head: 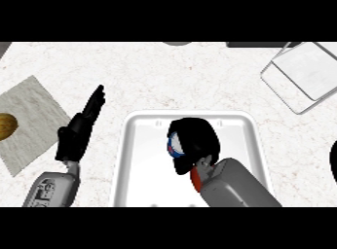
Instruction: Pick the can from the tray and place it in the tiered shelf
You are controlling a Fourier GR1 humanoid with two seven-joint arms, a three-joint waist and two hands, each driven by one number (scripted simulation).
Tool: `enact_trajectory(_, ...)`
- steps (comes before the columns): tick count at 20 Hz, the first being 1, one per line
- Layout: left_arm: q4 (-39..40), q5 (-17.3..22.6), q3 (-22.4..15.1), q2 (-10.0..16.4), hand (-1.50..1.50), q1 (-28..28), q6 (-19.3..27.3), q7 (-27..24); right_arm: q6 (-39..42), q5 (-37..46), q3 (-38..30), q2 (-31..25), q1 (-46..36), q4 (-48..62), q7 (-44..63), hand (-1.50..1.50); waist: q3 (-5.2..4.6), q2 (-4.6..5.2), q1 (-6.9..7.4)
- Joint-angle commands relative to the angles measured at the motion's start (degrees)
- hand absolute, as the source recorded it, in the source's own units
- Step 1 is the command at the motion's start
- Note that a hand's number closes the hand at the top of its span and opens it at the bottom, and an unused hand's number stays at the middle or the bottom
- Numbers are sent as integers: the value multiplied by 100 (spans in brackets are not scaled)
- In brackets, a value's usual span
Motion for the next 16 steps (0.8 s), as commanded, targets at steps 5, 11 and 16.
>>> enact_trajectory(5, -75, -101, 54, -69, 0, -35, -34, 136, 4, 619, 135, -75, 560, -674, -307, 150, 0, 6, -24)
enact_trajectory(11, -143, 21, 280, 83, 0, 101, -19, 125, 503, -327, -257, -2522, 1974, -2202, -2467, 150, 15, -49, -365)
enact_trajectory(16, -39, -119, 130, -89, 0, 134, 95, -11, -4, -1026, -1259, -3652, 3170, -2743, -4274, 150, 13, -2, -295)
